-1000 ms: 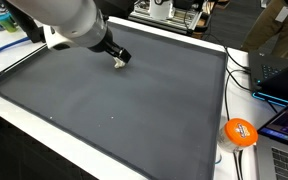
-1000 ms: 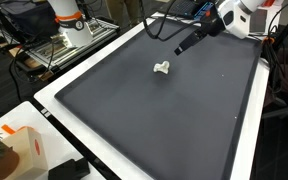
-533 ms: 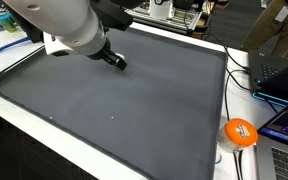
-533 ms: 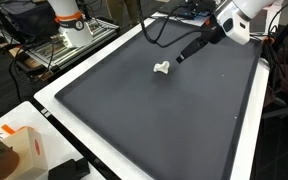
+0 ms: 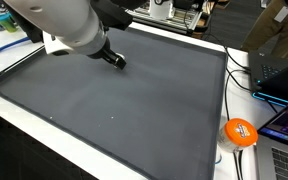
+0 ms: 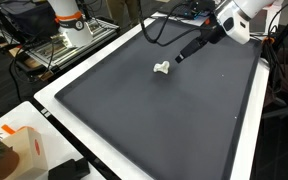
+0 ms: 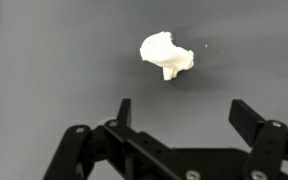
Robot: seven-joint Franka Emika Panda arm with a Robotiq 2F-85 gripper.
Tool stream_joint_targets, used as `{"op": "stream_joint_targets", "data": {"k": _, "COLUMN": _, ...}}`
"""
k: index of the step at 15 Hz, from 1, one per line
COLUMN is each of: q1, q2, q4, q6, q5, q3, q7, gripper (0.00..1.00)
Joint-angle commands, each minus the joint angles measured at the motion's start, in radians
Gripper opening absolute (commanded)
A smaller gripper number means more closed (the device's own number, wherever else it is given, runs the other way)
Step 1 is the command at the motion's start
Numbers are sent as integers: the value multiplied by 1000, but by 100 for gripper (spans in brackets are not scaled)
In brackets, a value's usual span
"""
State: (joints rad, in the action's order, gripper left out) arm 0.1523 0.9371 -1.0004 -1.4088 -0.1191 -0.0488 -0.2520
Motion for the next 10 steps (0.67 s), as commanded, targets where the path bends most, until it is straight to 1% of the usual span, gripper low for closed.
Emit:
{"op": "stream_joint_targets", "data": {"k": 1, "q1": -22, "q2": 29, "q4": 18, "q6": 25, "q5": 46, "q3": 9, "q7": -42, "gripper": 100}}
{"op": "stream_joint_targets", "data": {"k": 4, "q1": -30, "q2": 51, "q4": 12, "q6": 36, "q5": 70, "q3": 5, "q7": -72, "gripper": 100}}
{"op": "stream_joint_targets", "data": {"k": 10, "q1": -51, "q2": 86, "q4": 7, "q6": 75, "q5": 96, "q3": 9, "q7": -59, "gripper": 100}}
